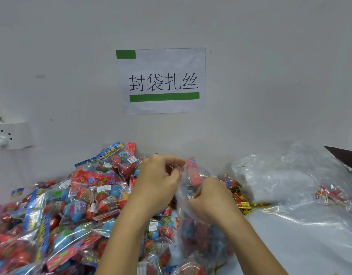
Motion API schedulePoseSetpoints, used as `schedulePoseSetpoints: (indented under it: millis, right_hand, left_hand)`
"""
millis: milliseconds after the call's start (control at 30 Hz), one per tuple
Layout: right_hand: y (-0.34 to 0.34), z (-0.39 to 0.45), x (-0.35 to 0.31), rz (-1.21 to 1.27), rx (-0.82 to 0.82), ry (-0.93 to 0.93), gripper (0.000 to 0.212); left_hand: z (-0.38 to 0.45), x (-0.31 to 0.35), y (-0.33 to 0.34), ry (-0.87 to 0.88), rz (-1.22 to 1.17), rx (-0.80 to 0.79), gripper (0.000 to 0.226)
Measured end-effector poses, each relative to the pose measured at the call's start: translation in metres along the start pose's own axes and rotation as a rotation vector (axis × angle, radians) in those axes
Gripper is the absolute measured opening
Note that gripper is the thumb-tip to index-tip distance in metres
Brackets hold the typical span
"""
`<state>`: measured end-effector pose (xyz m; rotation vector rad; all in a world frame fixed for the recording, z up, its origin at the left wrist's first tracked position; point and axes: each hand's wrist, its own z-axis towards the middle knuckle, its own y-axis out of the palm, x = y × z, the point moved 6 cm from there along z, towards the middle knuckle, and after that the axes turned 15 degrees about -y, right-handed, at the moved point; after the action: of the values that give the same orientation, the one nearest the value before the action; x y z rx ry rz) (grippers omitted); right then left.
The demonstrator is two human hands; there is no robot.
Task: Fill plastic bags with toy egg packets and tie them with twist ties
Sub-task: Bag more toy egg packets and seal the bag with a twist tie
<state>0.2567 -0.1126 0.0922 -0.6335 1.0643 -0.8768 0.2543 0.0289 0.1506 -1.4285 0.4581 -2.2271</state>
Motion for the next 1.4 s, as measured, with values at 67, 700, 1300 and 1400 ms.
schedulePoseSetpoints:
  millis: [67, 700, 1300, 1400]
  right_hand:
    - [-0.006, 0.0, -0.001, 0.057, 0.031, 0.0, 0.025]
    - [-0.071, -0.013, 0.018, -0.175, -0.011, 0.024, 0.013]
    - [-0.027, -0.01, 0.017, -0.274, -0.122, 0.088, 0.025]
    - [-0.028, -0.008, 0.017, -0.233, -0.122, 0.082, 0.014]
  left_hand:
    - [0.0, 0.0, -0.001, -0.006, 0.002, 0.004, 0.027]
    - [-0.004, 0.011, 0.001, 0.012, -0.056, -0.05, 0.023]
    - [-0.008, 0.018, 0.007, 0.055, 0.027, -0.067, 0.024]
    - [-0.007, 0.016, 0.005, 0.047, 0.027, -0.063, 0.024]
